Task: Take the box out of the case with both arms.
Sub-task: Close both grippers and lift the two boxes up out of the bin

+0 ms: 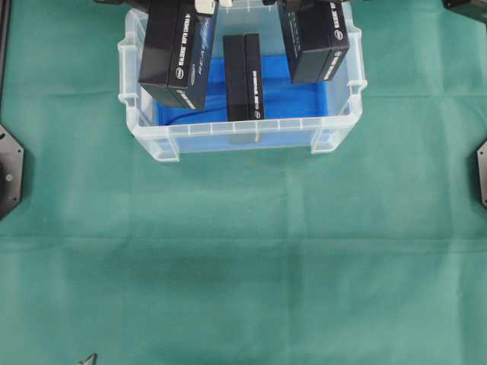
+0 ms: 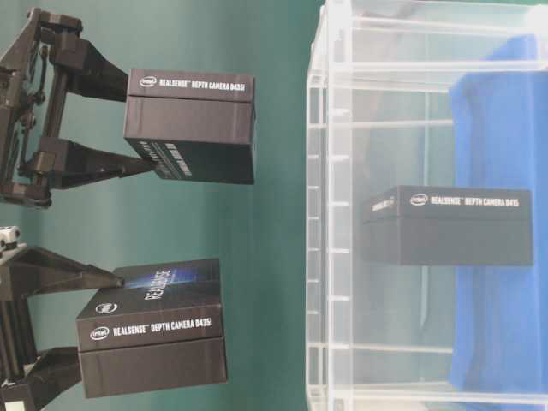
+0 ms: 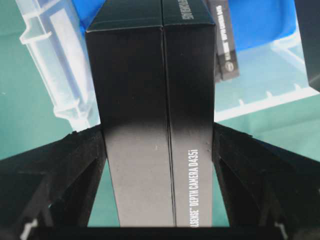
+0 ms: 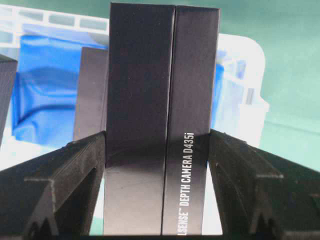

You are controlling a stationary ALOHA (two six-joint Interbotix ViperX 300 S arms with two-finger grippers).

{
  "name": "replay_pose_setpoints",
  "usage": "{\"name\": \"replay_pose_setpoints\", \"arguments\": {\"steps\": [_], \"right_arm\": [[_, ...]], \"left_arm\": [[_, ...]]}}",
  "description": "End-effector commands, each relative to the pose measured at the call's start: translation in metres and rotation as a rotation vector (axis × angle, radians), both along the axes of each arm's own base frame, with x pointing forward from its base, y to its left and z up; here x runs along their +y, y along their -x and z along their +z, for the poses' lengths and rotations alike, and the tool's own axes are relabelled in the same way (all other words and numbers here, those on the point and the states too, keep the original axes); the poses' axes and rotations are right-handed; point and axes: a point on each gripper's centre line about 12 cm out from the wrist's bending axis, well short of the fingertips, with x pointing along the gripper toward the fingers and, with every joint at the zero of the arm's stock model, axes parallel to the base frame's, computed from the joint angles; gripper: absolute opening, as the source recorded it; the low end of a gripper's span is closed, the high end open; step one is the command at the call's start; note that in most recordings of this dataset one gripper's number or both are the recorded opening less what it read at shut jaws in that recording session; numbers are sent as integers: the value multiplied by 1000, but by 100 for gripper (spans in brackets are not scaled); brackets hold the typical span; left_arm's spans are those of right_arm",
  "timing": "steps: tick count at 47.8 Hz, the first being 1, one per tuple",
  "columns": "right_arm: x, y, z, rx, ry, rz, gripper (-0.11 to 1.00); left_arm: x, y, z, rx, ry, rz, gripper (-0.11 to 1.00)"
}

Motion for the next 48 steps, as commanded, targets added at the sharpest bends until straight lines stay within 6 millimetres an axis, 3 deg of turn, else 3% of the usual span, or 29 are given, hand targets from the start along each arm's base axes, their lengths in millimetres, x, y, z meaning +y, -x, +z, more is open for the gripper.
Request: {"name": "replay_pose_setpoints", "arguments": {"steps": [1, 48], "right_arm": [[2, 11, 25, -66, 22, -1, 65], [7, 10, 25, -70, 18, 8, 65]], "left_arm": [[-2, 6, 14, -39, -13, -3, 62], [-4, 6, 14, -40, -15, -7, 62]]}}
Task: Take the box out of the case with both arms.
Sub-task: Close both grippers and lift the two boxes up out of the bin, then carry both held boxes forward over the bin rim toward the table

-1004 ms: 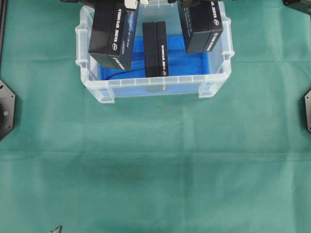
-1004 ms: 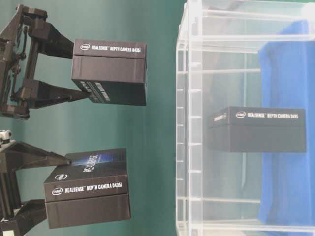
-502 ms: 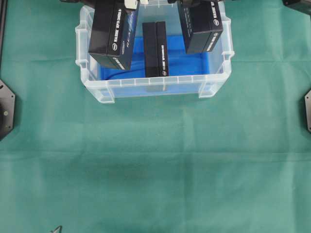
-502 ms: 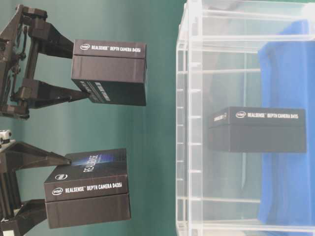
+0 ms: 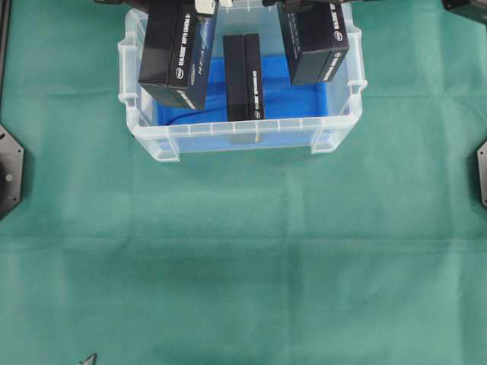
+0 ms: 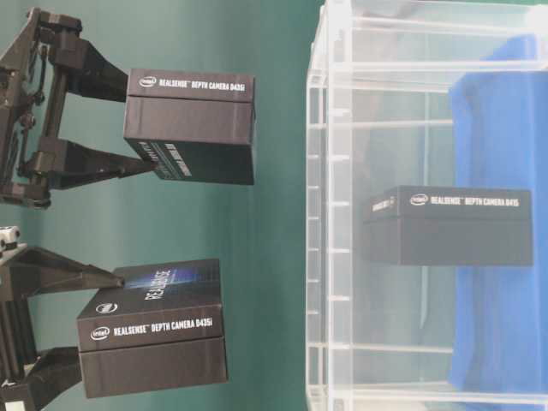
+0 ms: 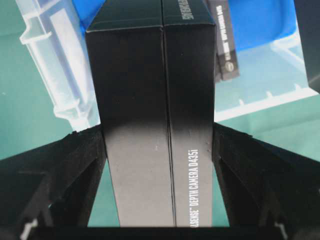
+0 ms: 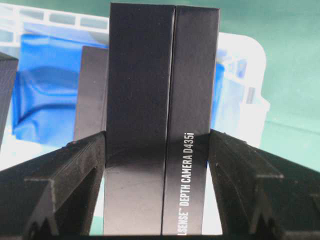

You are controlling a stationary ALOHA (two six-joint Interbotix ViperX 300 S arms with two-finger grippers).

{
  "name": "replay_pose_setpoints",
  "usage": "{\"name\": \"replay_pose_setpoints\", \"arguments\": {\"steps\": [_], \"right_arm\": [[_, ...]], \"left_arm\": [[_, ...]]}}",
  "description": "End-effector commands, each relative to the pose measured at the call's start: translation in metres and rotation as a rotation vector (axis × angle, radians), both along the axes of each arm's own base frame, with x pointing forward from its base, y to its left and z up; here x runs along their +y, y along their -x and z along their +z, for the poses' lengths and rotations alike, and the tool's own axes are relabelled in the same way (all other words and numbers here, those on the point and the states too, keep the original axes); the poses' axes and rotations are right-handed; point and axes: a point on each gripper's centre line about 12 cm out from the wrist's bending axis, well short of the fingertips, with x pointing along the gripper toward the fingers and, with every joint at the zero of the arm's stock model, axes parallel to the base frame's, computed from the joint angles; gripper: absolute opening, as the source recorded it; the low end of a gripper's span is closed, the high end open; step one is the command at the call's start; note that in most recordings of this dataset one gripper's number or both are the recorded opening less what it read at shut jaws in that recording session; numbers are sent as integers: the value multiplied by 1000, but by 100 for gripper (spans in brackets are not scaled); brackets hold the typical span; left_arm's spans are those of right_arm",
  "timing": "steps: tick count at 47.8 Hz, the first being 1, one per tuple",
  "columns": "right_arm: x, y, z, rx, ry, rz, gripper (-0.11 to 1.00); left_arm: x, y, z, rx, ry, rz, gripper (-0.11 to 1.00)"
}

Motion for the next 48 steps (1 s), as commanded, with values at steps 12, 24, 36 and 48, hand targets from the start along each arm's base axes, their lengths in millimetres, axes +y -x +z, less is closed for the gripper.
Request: {"name": "replay_pose_setpoints", "arguments": {"steps": [12, 24, 36, 48], "right_arm": [[21, 8, 24, -54, 6, 25, 65], [56, 5, 23, -35, -17, 55, 65], [96, 2, 23, -40, -36, 85, 65], [135, 4, 22, -43, -48, 84, 65]], "left_arm": [[-16, 4, 12, -37, -10, -22, 62], [-44, -2, 10, -35, 5, -44, 62], [-83, -7, 6, -32, 29, -54, 62], [-122, -8, 4, -36, 53, -37, 62]]}}
